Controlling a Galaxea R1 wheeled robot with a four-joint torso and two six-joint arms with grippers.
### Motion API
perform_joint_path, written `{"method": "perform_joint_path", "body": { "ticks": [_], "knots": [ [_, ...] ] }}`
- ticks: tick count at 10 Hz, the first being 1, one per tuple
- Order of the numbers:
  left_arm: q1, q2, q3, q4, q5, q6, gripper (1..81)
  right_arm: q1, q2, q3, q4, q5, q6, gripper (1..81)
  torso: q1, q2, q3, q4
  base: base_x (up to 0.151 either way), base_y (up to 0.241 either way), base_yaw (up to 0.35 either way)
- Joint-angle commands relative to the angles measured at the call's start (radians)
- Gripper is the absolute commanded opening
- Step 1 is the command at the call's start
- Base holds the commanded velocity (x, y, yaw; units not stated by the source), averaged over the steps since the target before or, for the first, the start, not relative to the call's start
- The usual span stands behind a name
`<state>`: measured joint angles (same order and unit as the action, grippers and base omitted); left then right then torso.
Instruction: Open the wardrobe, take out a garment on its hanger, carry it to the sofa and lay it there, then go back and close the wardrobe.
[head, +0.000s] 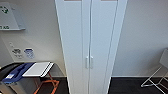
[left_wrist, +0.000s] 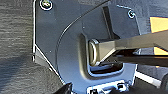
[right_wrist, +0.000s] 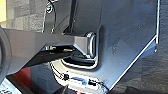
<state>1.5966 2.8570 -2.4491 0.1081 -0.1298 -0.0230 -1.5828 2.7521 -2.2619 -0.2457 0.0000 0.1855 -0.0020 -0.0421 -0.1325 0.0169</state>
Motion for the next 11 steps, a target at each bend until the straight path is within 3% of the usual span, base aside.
{"method": "perform_joint_path", "body": {
  "ticks": [1, 11],
  "knots": [
    [-0.033, -0.011, 0.009, 0.01, 0.05, 0.006, 81.1, 0.037, -0.013, 0.018, -0.01, -0.052, -0.003, 81.1, 0.002, 0.0, 0.0, 0.0, 0.078, 0.0, 0.0],
    [-0.028, -0.013, 0.009, 0.01, 0.05, 0.006, 81.1, 0.031, -0.013, 0.012, -0.013, -0.051, -0.003, 81.1, 0.002, 0.0, 0.0, 0.0, 0.096, 0.0, 0.0]
  ]
}}
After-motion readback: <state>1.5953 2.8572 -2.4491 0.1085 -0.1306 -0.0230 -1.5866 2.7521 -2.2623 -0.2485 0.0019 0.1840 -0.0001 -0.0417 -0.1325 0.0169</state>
